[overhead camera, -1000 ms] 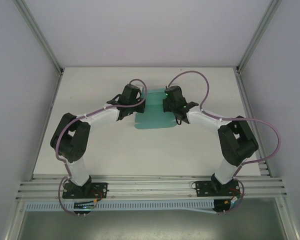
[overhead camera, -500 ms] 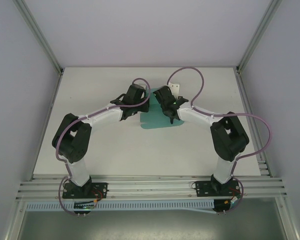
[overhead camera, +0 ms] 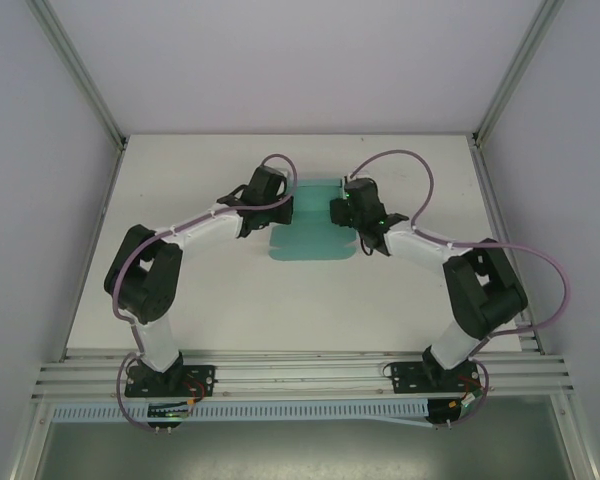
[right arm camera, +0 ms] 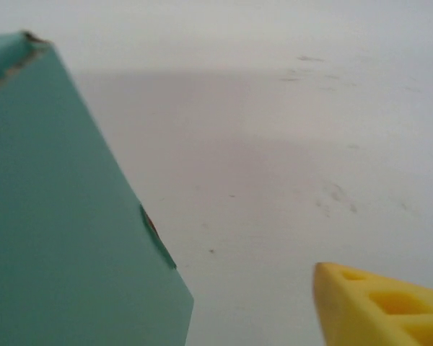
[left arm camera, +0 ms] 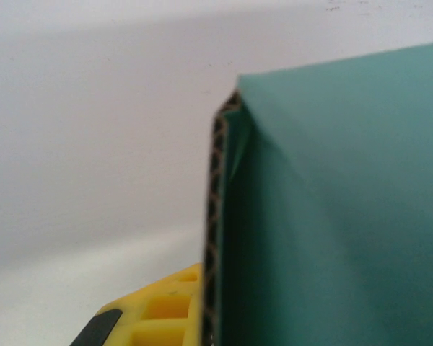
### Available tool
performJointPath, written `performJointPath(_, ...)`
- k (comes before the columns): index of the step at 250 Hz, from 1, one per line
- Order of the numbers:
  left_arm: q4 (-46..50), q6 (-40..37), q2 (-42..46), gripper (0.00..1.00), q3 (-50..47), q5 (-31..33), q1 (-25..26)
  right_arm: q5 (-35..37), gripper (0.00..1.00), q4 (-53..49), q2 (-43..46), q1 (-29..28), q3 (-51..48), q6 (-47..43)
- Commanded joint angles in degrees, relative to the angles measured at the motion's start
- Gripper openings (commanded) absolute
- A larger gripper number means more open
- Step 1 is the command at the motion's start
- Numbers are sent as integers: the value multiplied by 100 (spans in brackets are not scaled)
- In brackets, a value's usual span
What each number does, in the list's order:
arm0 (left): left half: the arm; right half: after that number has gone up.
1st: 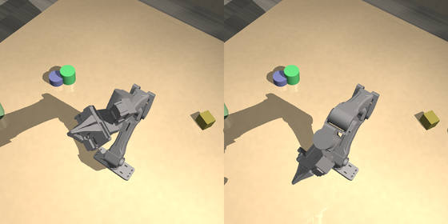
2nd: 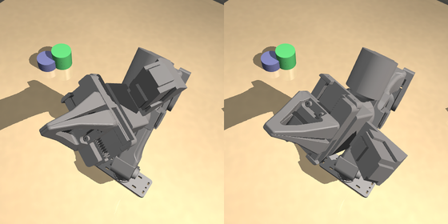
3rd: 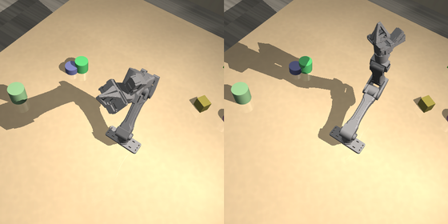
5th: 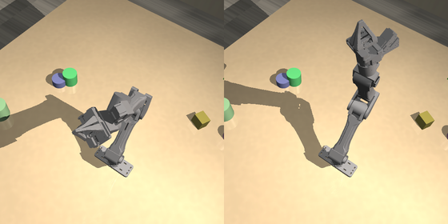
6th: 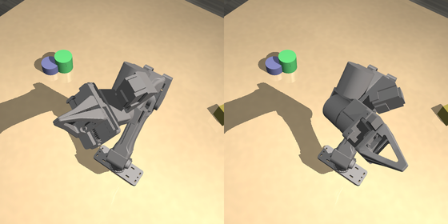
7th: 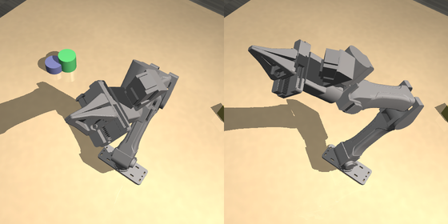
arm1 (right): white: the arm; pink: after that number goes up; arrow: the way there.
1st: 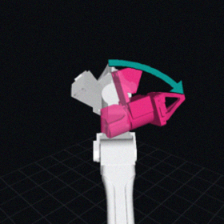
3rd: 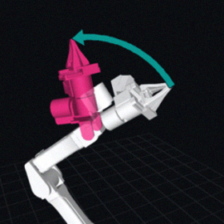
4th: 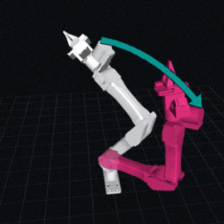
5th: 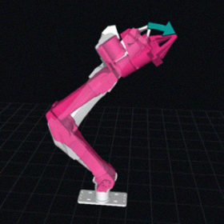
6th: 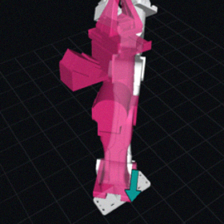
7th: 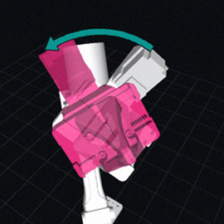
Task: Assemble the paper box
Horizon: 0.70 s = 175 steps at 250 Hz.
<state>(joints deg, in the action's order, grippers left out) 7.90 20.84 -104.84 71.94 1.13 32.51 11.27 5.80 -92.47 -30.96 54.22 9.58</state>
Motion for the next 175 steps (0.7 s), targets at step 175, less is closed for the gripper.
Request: performJointPath(175,54,-528,248,0,32,-510,-96,-1571,92,0,1393,209,-725,-398)
